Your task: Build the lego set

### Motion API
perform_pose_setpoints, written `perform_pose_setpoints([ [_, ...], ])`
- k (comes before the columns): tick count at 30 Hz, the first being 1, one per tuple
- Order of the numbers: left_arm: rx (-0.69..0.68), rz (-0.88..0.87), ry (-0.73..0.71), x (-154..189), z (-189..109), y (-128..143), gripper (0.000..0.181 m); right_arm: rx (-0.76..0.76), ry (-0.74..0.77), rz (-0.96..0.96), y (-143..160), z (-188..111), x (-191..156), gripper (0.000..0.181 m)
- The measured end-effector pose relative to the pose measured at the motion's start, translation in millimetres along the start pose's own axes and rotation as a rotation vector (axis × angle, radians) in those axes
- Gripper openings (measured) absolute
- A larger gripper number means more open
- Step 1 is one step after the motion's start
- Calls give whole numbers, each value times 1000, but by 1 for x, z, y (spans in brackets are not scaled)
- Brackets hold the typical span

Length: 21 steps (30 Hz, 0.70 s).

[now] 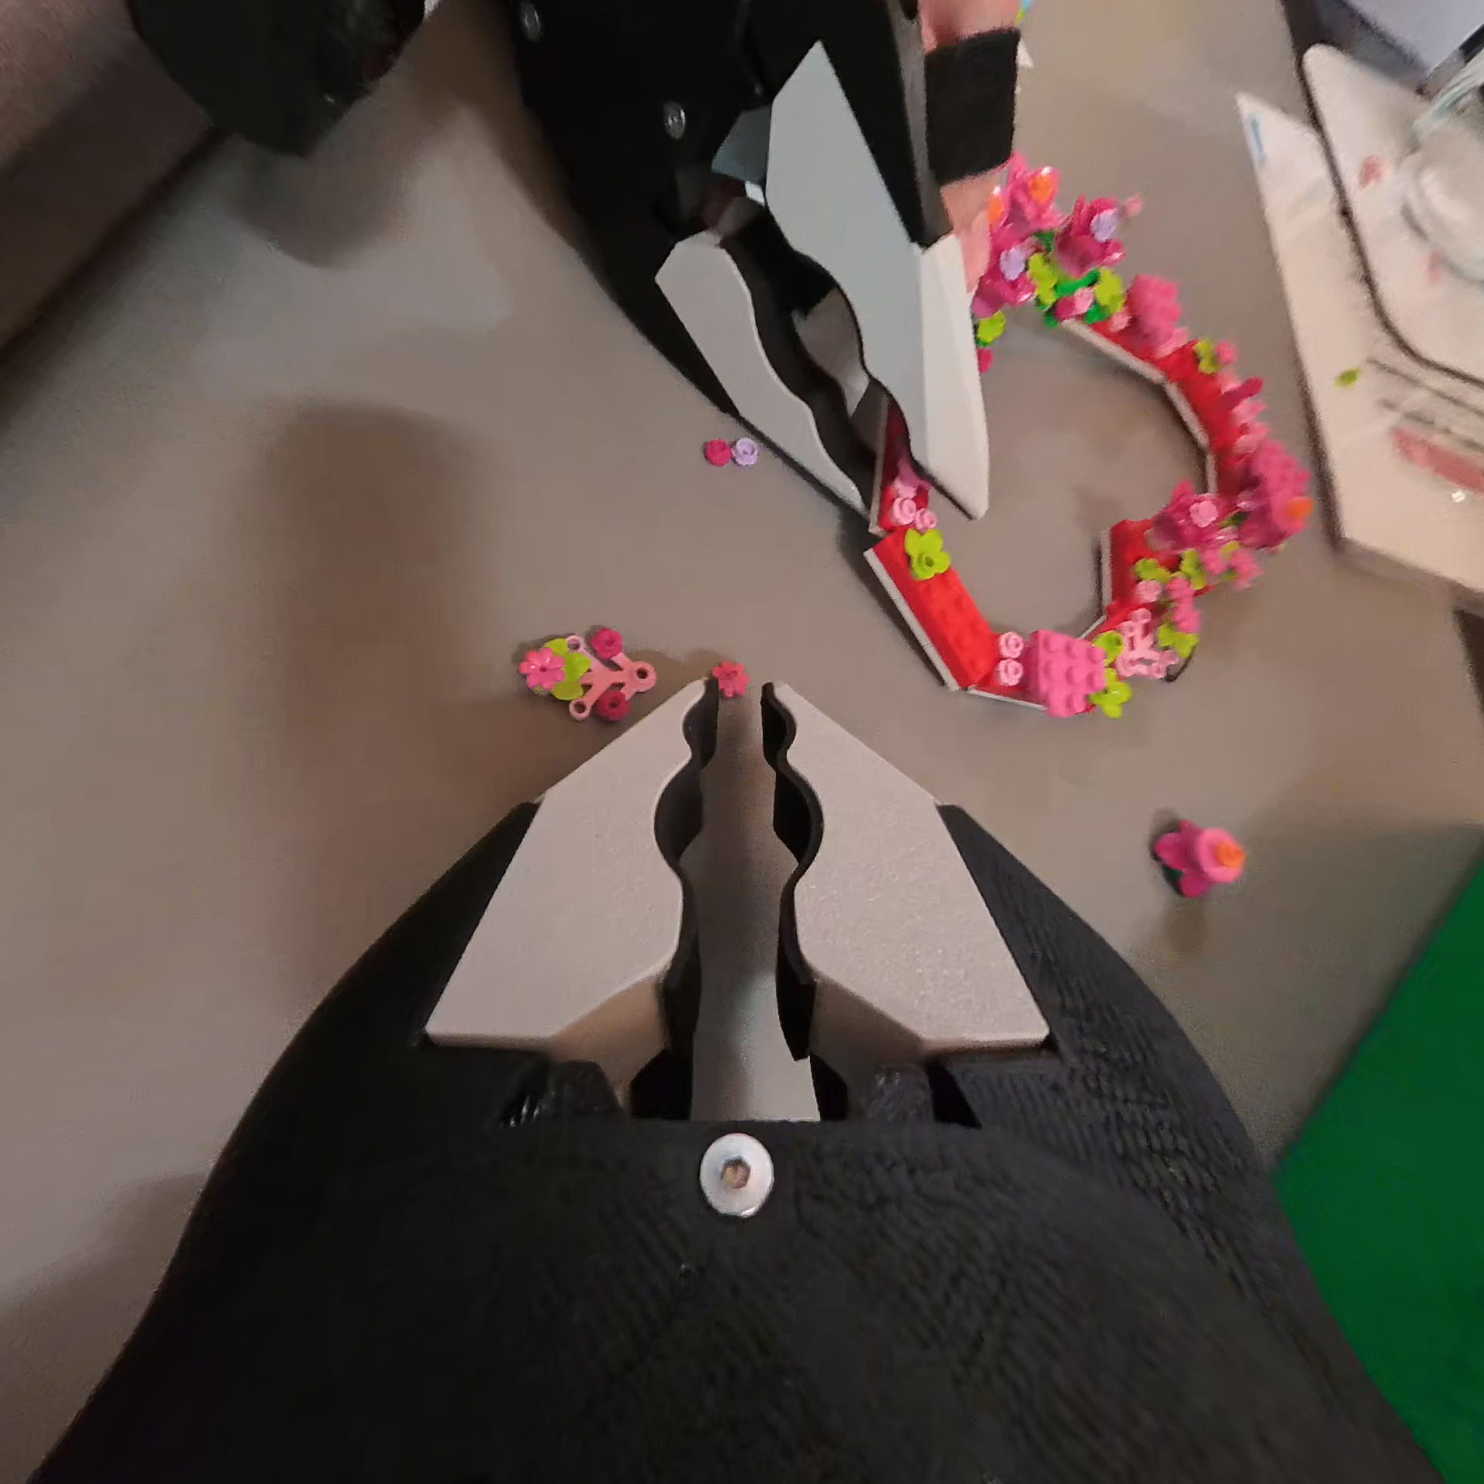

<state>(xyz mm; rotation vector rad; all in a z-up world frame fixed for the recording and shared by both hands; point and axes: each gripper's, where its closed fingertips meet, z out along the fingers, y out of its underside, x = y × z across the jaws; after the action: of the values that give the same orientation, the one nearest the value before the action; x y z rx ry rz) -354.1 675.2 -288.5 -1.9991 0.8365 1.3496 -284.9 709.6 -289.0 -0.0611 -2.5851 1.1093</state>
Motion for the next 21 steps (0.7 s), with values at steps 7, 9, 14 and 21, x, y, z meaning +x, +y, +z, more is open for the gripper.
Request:
perform_pose_setpoints([
  [7,0,3,-1,0,0,0,18,-13,-30,70,3,11,-2,8],
  [9,1,3,-1,0,0,0,18,-15,-25,91,3,11,0,7],
  [14,2,5,-2,0,1,0,18,-21,-8,86,1,12,3,0],
  [21,3,5,-2,0,1,0,18,-64,110,44,-1,3,18,0],
])
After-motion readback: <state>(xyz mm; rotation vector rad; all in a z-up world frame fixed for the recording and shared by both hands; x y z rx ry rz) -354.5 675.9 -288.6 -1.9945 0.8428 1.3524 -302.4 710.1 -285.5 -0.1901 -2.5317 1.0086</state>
